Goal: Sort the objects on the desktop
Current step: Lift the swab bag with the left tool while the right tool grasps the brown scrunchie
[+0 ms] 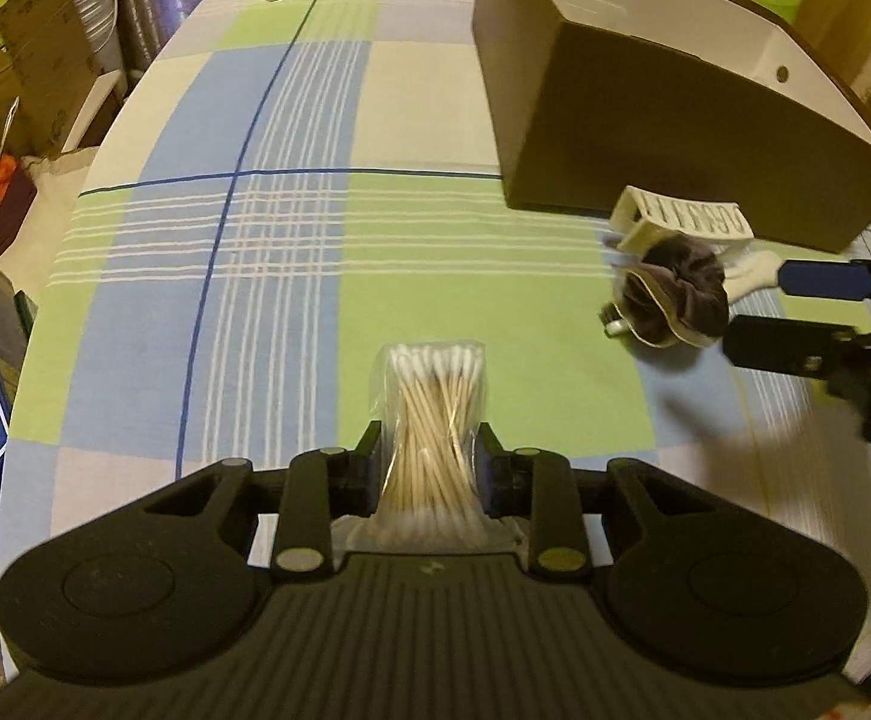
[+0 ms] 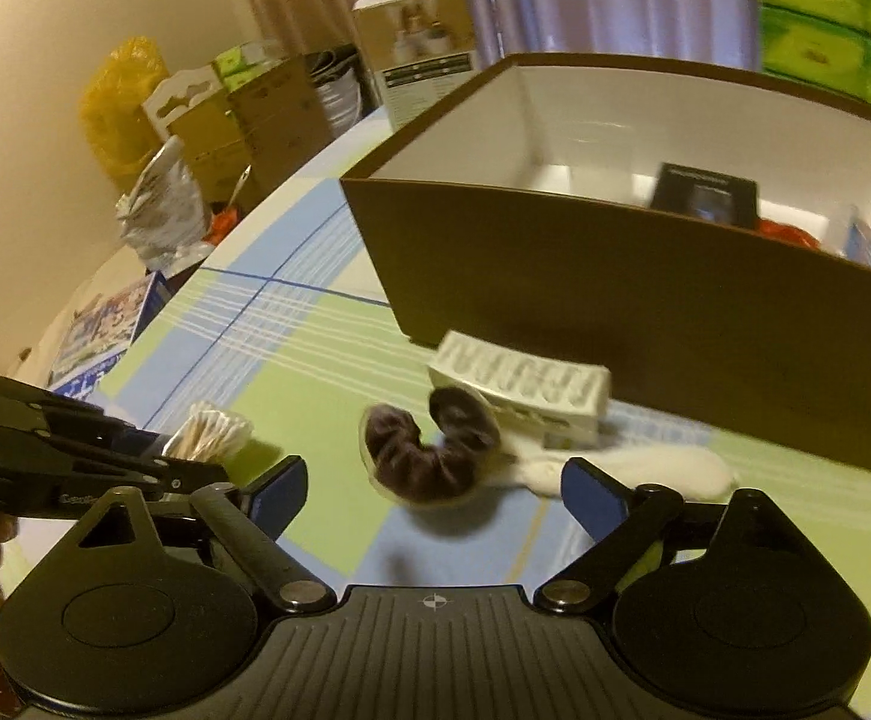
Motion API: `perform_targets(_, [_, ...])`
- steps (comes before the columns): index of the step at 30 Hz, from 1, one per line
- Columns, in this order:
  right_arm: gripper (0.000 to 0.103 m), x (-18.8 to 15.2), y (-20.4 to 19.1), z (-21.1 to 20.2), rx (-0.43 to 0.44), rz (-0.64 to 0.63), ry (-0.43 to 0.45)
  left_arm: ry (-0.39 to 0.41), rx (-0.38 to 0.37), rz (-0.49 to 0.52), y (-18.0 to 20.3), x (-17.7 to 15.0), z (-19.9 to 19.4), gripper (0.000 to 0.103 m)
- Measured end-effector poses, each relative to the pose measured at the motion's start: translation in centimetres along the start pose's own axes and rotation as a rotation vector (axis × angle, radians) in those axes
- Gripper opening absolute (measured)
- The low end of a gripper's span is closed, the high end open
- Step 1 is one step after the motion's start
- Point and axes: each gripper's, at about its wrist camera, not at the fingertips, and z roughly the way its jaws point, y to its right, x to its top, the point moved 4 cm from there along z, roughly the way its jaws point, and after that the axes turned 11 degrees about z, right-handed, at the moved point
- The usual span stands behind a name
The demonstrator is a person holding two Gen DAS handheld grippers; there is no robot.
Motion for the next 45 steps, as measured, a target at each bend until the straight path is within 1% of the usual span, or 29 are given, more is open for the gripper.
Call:
perform_targets(2, [0.082, 0.2, -0.3, 1.1, -0.009, -0.007, -0.007, -0.001, 0.003, -0.005, -0.1, 0.2, 0.0, 0.025])
perform_targets(5, [0.074, 0.3, -0.4, 2.4, -0.027, -0.021, -0.012, 0.004, 0.003, -0.009, -0.2, 0.5, -0.2, 0.025])
perform_targets(6, [0.068, 0.3, -0.4, 2.9, -0.033, -0.03, -0.018, 0.006, 0.003, -0.008, -0.2, 0.7, -0.3, 0.025])
perform_targets(7, [0.059, 0.3, -0.5, 3.2, -0.035, -0.039, -0.022, 0.008, 0.004, -0.007, -0.2, 0.8, -0.3, 0.025])
perform_targets(8, [0.054, 0.2, -0.6, 3.5, -0.036, -0.051, -0.028, 0.01, 0.004, -0.006, -0.3, 1.0, -0.4, 0.025])
perform_targets(9, [0.044, 0.2, -0.5, 3.7, -0.035, -0.062, -0.037, 0.012, 0.003, -0.005, -0.3, 1.0, -0.4, 0.025])
perform_targets(10, [0.038, 0.0, -0.5, 3.7, -0.031, -0.071, -0.04, 0.012, 0.003, -0.005, -0.3, 1.1, -0.5, 0.025])
perform_targets(11, [0.036, -0.1, -0.5, 3.6, -0.031, -0.076, -0.036, 0.012, 0.003, -0.005, -0.2, 1.1, -0.5, 0.025])
perform_targets(12, [0.03, -0.1, -0.4, 3.5, -0.028, -0.079, -0.037, 0.013, 0.003, -0.005, -0.2, 1.1, -0.6, 0.025])
perform_targets(13, [0.027, -0.2, -0.2, 3.3, -0.019, -0.075, -0.041, 0.012, 0.002, -0.005, -0.2, 1.2, -0.6, 0.025])
perform_targets(16, [0.024, -0.2, 0.0, 2.3, 0.01, -0.037, -0.045, 0.016, -0.001, -0.002, 0.1, 1.5, -0.7, 0.025])
perform_targets(19, [0.024, -0.2, 0.2, 0.9, 0.032, -0.005, -0.034, 0.028, -0.01, 0.008, 0.7, 1.9, -1.0, 0.025])
perform_targets(25, [0.024, 0.1, 1.2, -2.3, 0.038, 0.055, 0.007, 0.059, -0.027, 0.044, 2.4, 3.3, -1.9, 0.025])
perform_targets(36, [0.024, 0.7, 6.6, -7.7, -0.061, 0.185, 0.075, 0.134, -0.06, 0.12, 6.0, 6.5, -3.8, 0.025])
perform_targets(45, [0.024, 1.0, 9.6, -10.2, -0.134, 0.245, 0.103, 0.171, -0.064, 0.157, 7.7, 8.5, -4.5, 0.025])
